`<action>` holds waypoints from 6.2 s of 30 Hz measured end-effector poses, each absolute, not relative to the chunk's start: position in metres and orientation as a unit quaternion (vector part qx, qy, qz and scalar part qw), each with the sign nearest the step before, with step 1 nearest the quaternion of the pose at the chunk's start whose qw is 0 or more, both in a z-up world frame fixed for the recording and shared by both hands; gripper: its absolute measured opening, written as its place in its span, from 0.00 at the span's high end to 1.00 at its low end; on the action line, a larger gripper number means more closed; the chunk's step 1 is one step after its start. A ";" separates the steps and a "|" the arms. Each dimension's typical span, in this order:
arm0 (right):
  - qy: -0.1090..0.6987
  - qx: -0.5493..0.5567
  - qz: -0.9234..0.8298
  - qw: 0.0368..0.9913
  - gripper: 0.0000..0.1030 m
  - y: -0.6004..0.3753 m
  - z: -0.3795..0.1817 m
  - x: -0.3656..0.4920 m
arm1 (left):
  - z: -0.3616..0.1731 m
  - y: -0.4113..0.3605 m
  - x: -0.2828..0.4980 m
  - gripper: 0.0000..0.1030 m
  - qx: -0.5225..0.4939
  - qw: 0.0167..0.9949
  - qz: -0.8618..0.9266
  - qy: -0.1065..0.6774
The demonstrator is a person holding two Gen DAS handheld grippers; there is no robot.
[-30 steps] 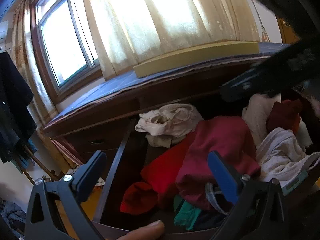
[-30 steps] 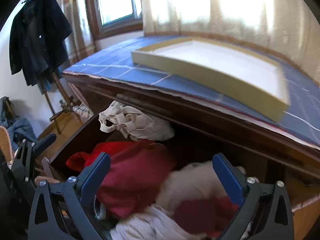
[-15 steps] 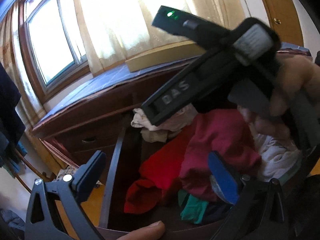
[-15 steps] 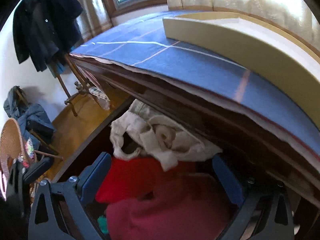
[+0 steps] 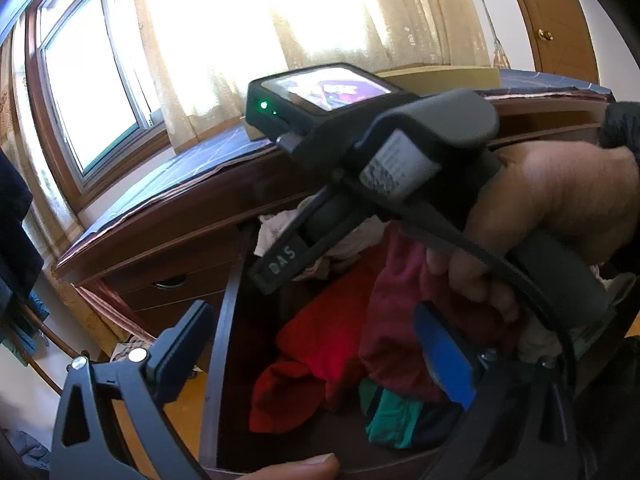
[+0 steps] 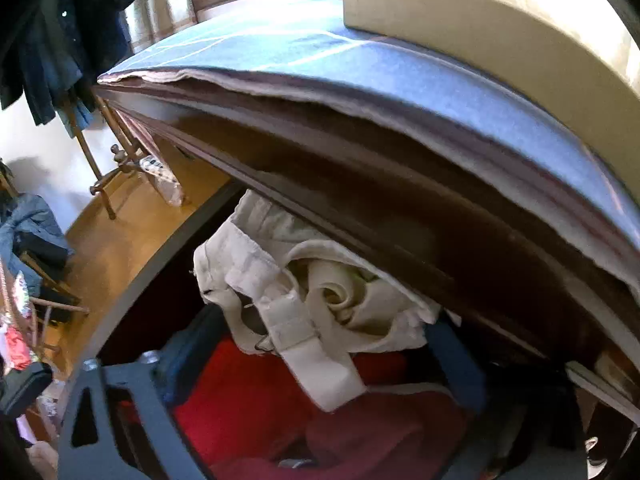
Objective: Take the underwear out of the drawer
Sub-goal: 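Grasp the white underwear in the drawer with the right gripper, then lift the white underwear into the beige tray and open the right gripper, then reach into the drawer and grasp the red garment with the right gripper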
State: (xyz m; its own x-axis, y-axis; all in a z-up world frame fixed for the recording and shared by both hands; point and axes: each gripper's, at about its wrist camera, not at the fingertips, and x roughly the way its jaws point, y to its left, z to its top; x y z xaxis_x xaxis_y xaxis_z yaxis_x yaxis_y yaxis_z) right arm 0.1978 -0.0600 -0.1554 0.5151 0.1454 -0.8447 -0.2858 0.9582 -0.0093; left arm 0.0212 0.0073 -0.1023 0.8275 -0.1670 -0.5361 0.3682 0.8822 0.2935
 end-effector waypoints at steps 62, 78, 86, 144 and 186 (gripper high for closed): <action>0.272 0.079 0.070 0.956 0.96 -0.276 0.063 0.220 | -0.101 0.009 0.016 0.02 0.190 0.941 -0.133 0.245; 0.345 0.144 0.075 0.924 0.78 -0.307 -0.018 0.156 | -0.098 -0.004 0.021 0.02 0.197 0.937 -0.131 0.258; 0.285 0.193 0.073 0.936 0.25 -0.329 -0.006 0.078 | -0.097 -0.012 0.036 0.02 0.159 0.938 -0.118 0.285; 0.401 0.177 0.027 0.898 0.25 -0.283 -0.102 0.005 | -0.102 -0.013 0.037 0.02 0.183 0.947 -0.052 0.257; 0.504 0.050 0.207 0.837 0.65 -0.142 -0.136 0.115 | -0.087 0.032 0.028 0.00 0.145 0.959 -0.036 0.242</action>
State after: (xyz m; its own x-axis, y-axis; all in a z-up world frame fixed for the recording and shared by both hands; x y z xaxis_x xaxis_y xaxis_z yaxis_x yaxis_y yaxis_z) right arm 0.1153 -0.1420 -0.1357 0.4068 0.3965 -0.8230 -0.2964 0.9094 0.2917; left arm 0.0284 0.0318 -0.0874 0.8805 0.0014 -0.4741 0.1388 0.9554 0.2605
